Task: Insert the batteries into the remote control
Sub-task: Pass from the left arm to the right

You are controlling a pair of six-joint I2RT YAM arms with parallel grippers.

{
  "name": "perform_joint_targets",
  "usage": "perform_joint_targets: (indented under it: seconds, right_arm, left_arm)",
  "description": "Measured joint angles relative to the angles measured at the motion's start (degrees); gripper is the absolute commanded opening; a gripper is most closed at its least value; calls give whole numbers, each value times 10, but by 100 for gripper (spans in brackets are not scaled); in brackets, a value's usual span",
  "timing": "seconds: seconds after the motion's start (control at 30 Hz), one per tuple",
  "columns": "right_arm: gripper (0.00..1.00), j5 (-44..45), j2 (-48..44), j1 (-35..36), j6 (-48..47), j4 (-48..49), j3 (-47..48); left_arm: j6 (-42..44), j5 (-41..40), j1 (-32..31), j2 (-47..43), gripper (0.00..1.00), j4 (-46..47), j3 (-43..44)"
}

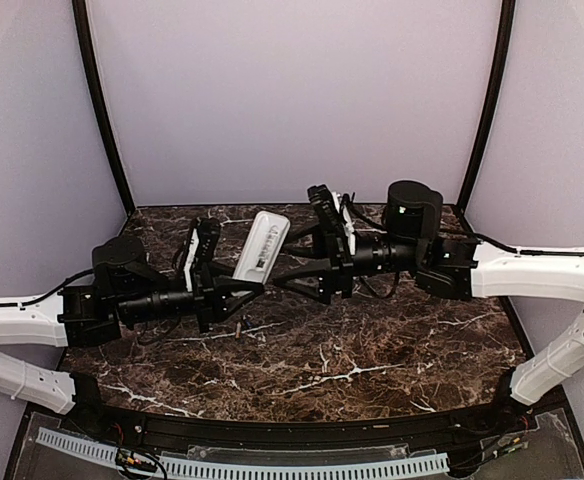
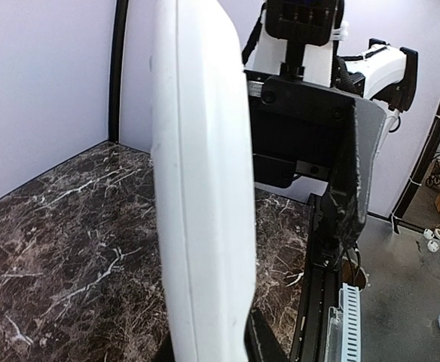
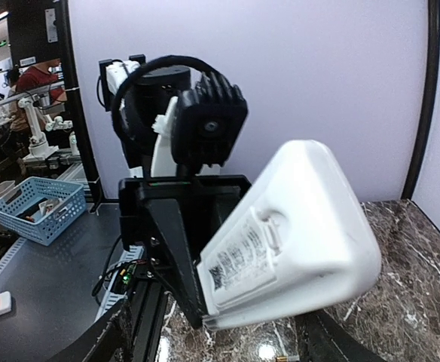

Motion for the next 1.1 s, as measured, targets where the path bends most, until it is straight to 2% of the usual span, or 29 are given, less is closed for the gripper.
perform_joint_targets:
  seconds: [0.23,0.4,0.5,0.63,0.7,0.73,0.8,0.83,0.87,0.93,1.1]
  right_arm:
    - [46,-9,17,17,6,14,32]
    - [25,-12,32,18,12,20,44]
    - [18,-36,34,17,21,16,50]
    - [14,-58,34,19,20,-3,63]
    - [13,-59,34,19,9,-17,68]
    - [13,-59,33,19,2,-25,69]
    - [13,-59,33,19,-18,-42,72]
    - [12,-58,33,20,-31,-48,73]
    - [12,-56,33,23,-47,-60,76]
    - [12,-53,31,24,-75,-84,79]
    - [12,-52,25,24,-120,-134,98]
  left_arm:
    - [5,11,-10,0,0,30,-1]
    - [10,23,-11,0,0,32,-1]
    - [22,31,-13,-1,0,35,-2]
    - [37,45,-15,-2,0,36,-2]
    - [41,43,-15,-2,11,34,-2]
    - [43,43,-15,-2,25,31,-2]
    - [50,40,-15,-2,41,17,1]
    - [50,36,-15,-2,48,10,3]
    - [48,31,-15,-2,50,-2,6]
    - [46,26,-15,-2,52,-22,17]
    - [53,23,-14,-1,37,-68,49]
